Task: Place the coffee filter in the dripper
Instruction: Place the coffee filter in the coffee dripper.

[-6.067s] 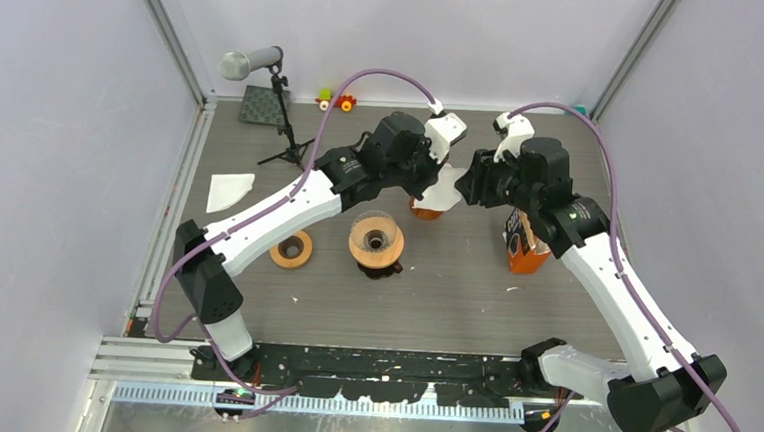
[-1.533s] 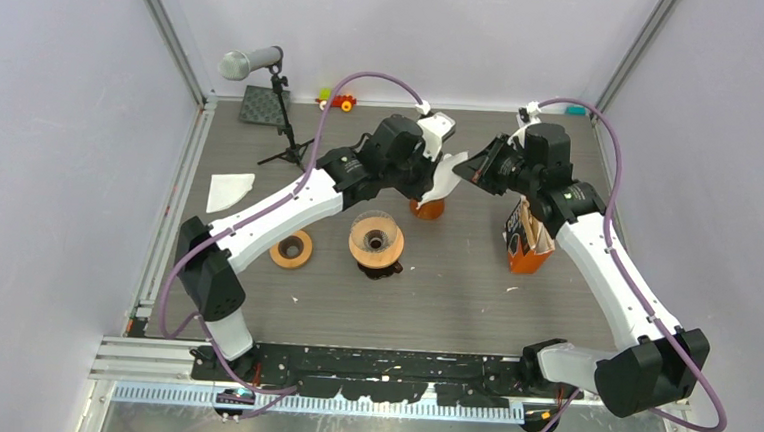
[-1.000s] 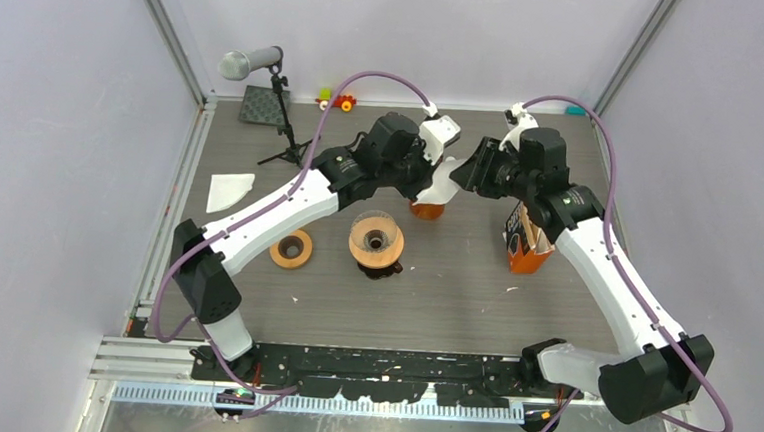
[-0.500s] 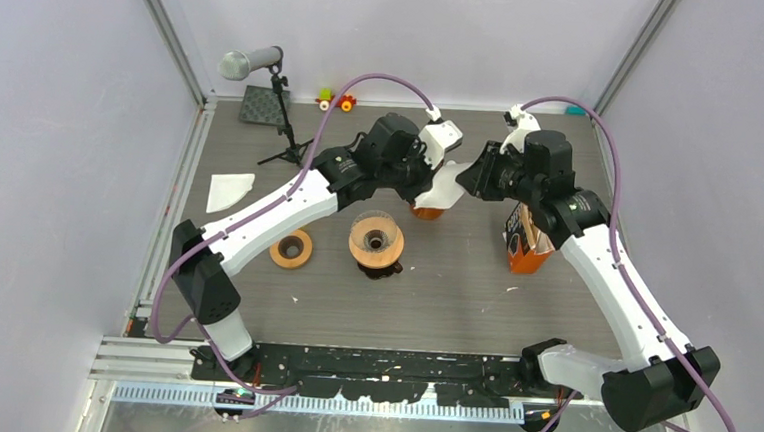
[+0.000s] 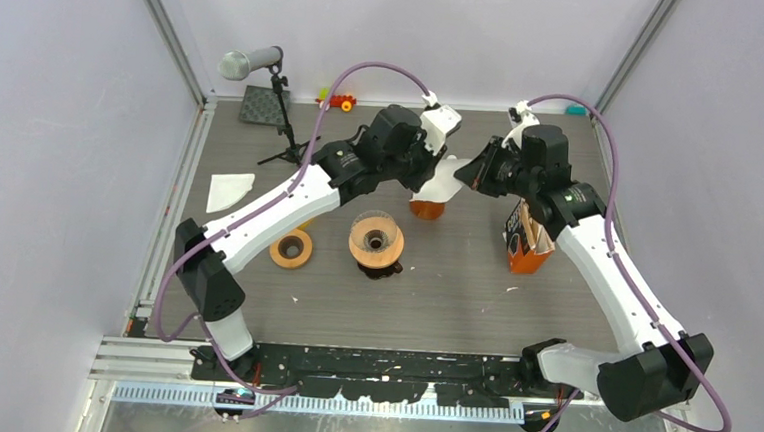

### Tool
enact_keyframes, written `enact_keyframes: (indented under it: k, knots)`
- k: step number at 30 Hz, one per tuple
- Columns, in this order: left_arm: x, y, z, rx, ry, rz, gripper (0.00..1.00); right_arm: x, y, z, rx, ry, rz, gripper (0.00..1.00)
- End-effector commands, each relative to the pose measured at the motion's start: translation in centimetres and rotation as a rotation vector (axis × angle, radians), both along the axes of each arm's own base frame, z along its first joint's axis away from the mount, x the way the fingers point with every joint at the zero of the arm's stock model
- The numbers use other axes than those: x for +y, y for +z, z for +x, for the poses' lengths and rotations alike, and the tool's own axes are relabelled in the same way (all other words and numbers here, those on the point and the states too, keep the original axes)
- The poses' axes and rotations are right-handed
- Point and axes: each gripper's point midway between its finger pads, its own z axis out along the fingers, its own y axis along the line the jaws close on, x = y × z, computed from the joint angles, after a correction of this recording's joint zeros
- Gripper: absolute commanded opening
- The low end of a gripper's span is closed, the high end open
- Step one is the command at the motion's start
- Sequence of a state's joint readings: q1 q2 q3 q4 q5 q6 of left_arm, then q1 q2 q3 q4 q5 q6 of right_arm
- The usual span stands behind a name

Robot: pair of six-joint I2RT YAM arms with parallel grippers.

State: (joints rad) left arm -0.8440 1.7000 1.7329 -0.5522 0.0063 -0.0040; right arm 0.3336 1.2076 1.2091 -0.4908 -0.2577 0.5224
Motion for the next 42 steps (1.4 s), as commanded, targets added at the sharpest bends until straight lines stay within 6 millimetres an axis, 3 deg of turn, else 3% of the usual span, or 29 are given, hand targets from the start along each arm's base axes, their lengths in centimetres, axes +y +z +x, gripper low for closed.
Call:
enact_keyframes:
  k: [1, 5, 11, 14, 17, 19, 20, 26, 28, 34, 42]
  knots:
    - [-0.2, 1.2, 1.3, 0.015, 0.100, -0.054, 0.29, -0.2, 2.9, 1.8, -0.016, -0.089, 0.117, 0.00]
    - [-0.5, 0.9, 1.3, 0.039, 0.098, -0.063, 0.40, -0.2, 2.1, 2.0, 0.011, -0.102, 0.143, 0.00]
    - [-1.2, 1.2, 1.3, 0.023, 0.053, -0.068, 0.38, 0.6, 1.6, 1.8, 0.025, -0.072, 0.176, 0.00]
    - [-1.7, 0.9, 1.1, 0.019, 0.009, -0.062, 0.29, 0.8, 1.6, 1.7, 0.024, -0.056, 0.191, 0.01]
    - [-1.6, 0.8, 1.2, 0.001, -0.010, -0.047, 0.12, 1.2, 1.5, 1.4, 0.020, -0.031, 0.197, 0.01]
    - [-1.3, 1.0, 1.1, -0.014, -0.030, -0.031, 0.00, 1.2, 1.5, 1.2, 0.001, -0.002, 0.174, 0.10]
    - [-1.1, 1.1, 1.0, -0.028, -0.044, -0.015, 0.00, 1.1, 1.5, 1.1, -0.009, 0.007, 0.155, 0.17]
    - [1.4, 1.0, -0.6, -0.059, -0.125, 0.086, 0.00, 0.8, 2.1, -0.8, -0.096, 0.146, 0.030, 0.55]
    - [2.3, 0.8, -1.8, -0.043, -0.174, 0.117, 0.00, 1.0, 2.4, -1.8, -0.122, 0.217, 0.000, 0.63]
    - [5.9, 0.8, -5.7, -0.016, -0.297, 0.219, 0.00, 1.3, 3.3, -5.0, -0.200, 0.392, -0.049, 0.65]
    - [10.4, 0.0, -8.4, 0.019, -0.380, 0.317, 0.00, 1.4, 3.9, -7.3, -0.276, 0.491, -0.069, 0.66]
